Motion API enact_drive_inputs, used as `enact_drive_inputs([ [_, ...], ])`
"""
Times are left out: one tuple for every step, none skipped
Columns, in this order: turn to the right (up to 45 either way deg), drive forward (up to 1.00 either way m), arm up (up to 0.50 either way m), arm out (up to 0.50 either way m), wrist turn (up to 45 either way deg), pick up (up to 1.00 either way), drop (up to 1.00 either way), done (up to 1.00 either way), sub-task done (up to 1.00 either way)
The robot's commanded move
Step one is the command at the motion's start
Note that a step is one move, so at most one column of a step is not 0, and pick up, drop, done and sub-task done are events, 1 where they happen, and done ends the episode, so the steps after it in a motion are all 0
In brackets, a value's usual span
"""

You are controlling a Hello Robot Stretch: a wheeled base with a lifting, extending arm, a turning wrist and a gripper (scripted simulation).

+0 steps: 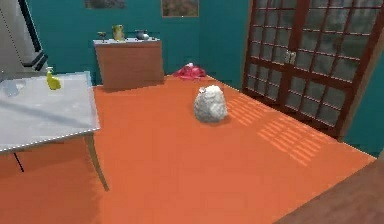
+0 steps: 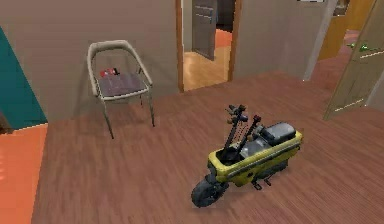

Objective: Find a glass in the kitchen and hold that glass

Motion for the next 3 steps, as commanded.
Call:
enact_drive_inputs([
  [-45.0, 0.00, 0.00, 0.00, 0.0, 0.00, 0.00, 0.00, 0.00],
  [-24.0, 0.00, 0.00, 0.00, 0.0, 0.00, 0.00, 0.00, 0.00],
  [0.0, 0.35, 0.00, 0.00, 0.0, 0.00, 0.00, 0.00, 0.00],
])
